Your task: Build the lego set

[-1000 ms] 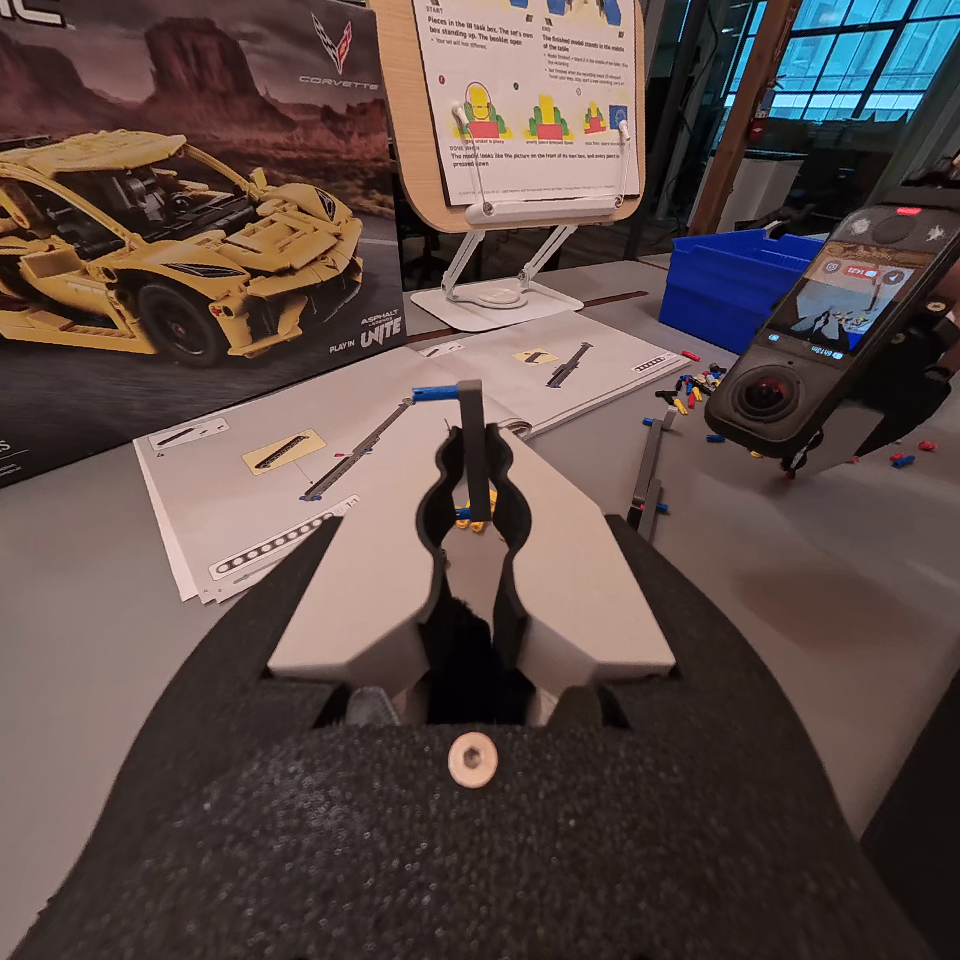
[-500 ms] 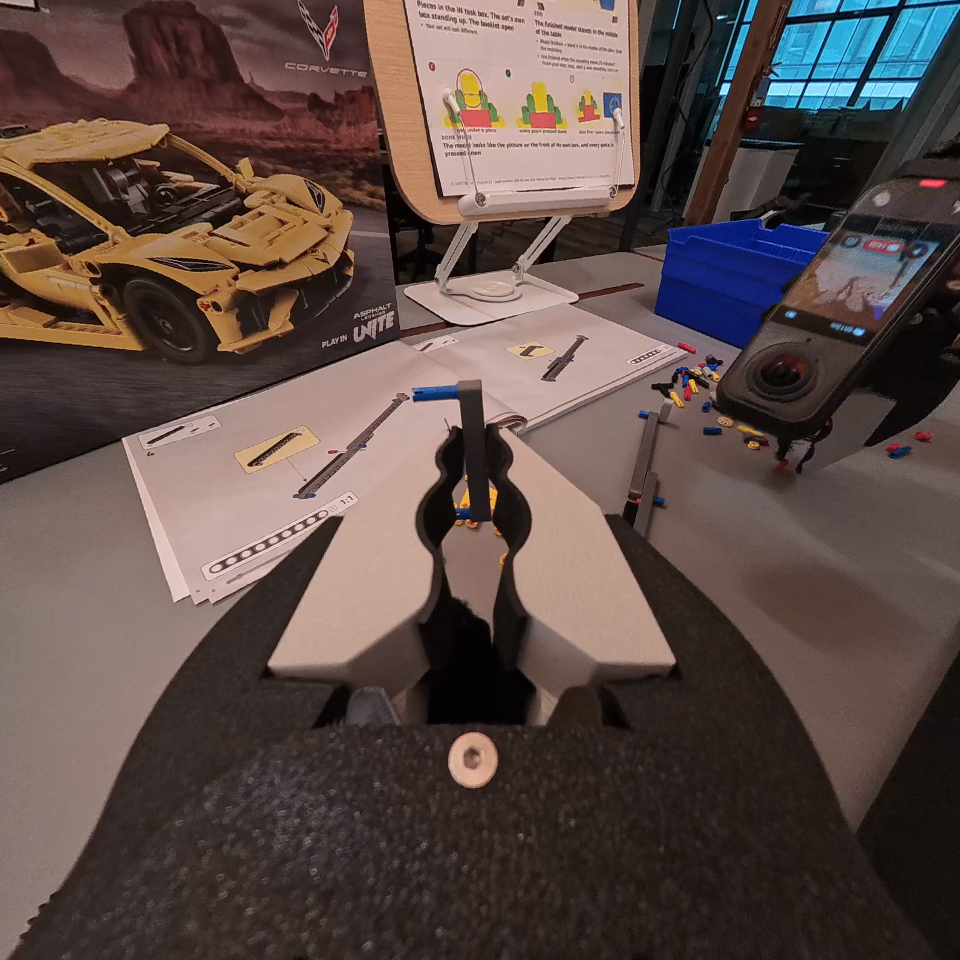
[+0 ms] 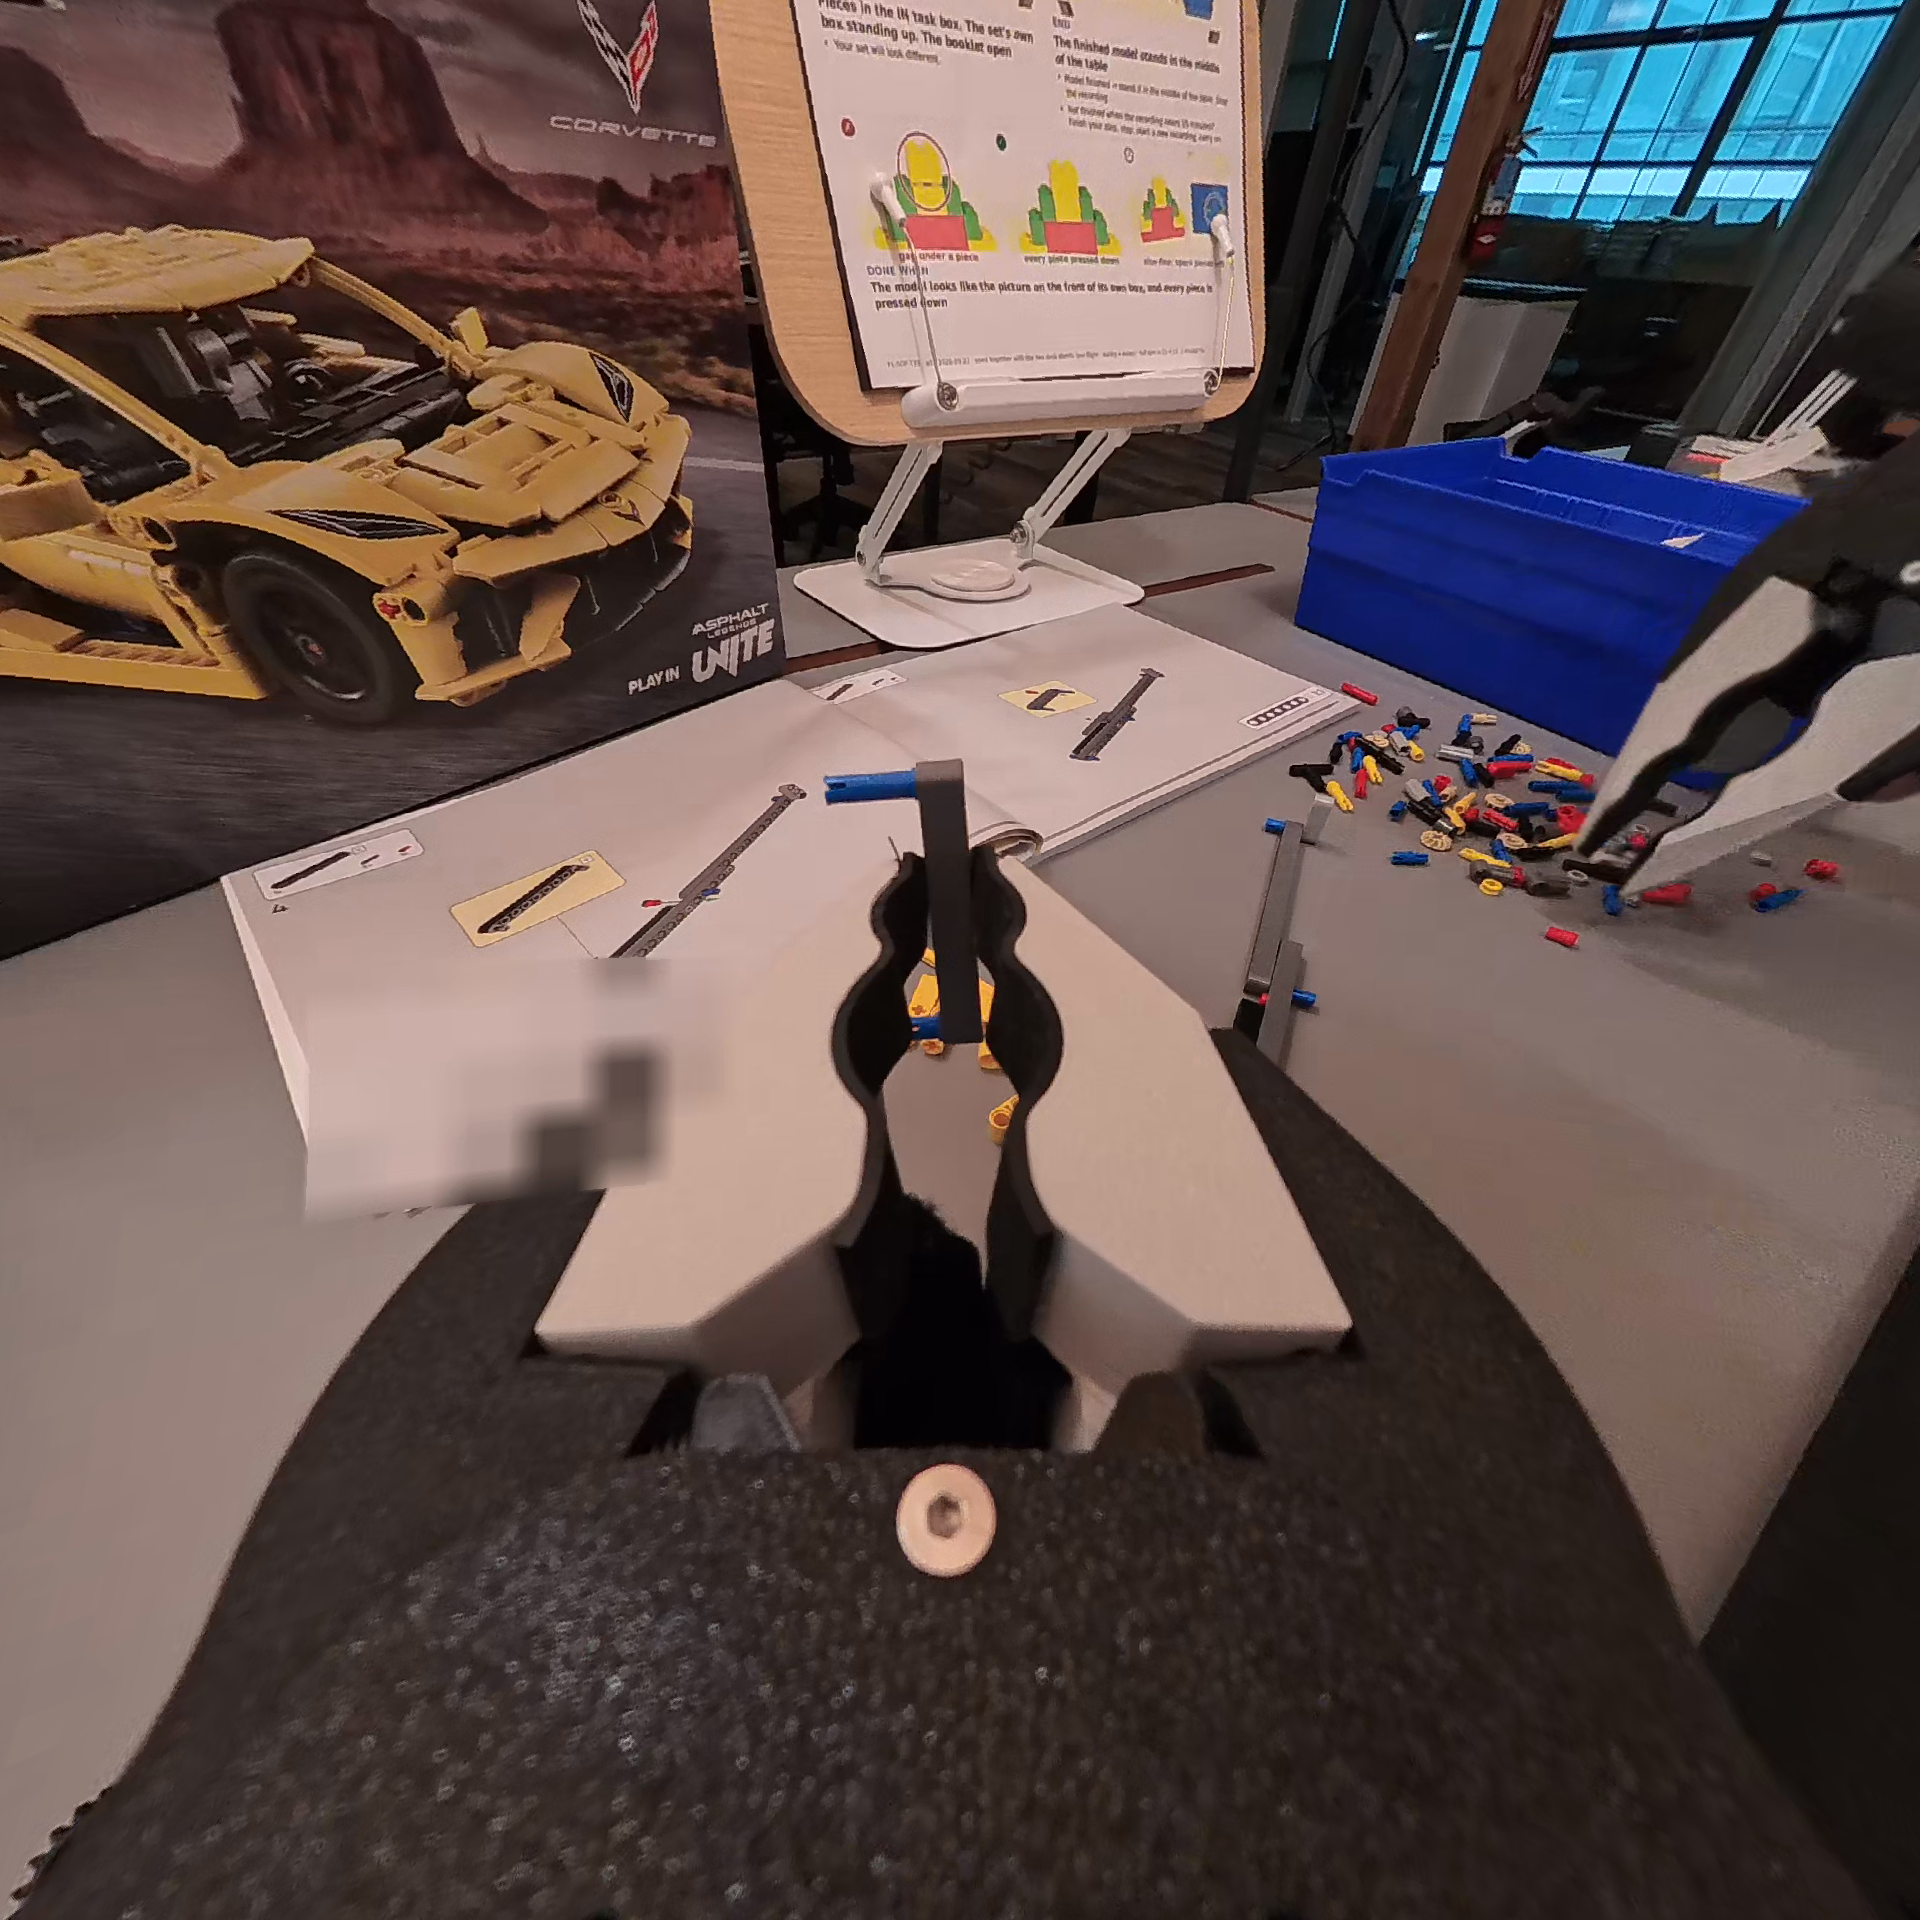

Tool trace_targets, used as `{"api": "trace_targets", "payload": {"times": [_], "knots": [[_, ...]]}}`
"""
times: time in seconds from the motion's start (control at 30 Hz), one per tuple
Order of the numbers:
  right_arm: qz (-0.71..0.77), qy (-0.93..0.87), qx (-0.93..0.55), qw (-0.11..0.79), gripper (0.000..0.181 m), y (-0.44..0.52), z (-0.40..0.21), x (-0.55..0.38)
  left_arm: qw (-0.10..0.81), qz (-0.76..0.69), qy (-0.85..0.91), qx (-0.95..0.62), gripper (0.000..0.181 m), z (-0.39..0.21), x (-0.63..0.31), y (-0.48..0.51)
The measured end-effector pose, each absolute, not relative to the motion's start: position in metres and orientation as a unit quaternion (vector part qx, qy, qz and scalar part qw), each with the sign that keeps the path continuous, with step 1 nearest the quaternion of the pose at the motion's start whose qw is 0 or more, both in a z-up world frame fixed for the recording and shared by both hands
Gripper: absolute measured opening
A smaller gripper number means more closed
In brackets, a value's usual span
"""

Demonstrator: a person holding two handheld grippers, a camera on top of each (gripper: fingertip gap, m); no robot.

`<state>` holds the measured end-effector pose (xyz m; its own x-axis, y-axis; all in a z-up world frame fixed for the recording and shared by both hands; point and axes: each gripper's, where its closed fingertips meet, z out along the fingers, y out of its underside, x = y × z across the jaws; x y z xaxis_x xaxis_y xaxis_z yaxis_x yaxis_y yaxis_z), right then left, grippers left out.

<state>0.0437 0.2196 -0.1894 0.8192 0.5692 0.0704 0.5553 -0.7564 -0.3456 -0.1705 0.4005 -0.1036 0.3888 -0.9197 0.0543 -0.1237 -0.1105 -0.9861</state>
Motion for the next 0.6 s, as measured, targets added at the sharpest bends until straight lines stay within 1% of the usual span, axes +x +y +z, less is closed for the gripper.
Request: {"api": "trace_targets", "payload": {"times": [0.13, 0.17, 0.27, 0.3, 0.37, 0.5, 0.6], "knots": [[0.070, -0.142, -0.939, 0.306, 0.023, 0.222, -0.189, 0.024, 0.521, -0.378, 0.414, -0.644, 0.006, -0.106, -0.167, 0.397], [0.055, -0.098, -0.938, 0.327, 0.023, 0.223, -0.190, 0.025, 0.522, -0.377, 0.417, -0.642, 0.006, -0.106, -0.165, 0.396], [-0.015, -0.026, -0.938, 0.344, 0.022, 0.219, -0.197, 0.031, 0.527, -0.368, 0.429, -0.635, 0.006, -0.106, -0.162, 0.392], [-0.033, -0.017, -0.934, 0.355, 0.016, 0.219, -0.197, 0.031, 0.527, -0.366, 0.433, -0.633, 0.006, -0.106, -0.161, 0.391], [-0.059, -0.013, -0.929, 0.366, 0.015, 0.220, -0.198, 0.033, 0.529, -0.364, 0.438, -0.629, 0.007, -0.106, -0.160, 0.388], [-0.030, -0.005, -0.940, 0.340, 0.017, 0.217, -0.213, 0.028, 0.527, -0.363, 0.444, -0.627, 0.007, -0.107, -0.158, 0.386], [-0.025, 0.010, -0.938, 0.345, 0.016, 0.219, -0.211, 0.032, 0.529, -0.361, 0.441, -0.629, 0.007, -0.107, -0.160, 0.388]]}}
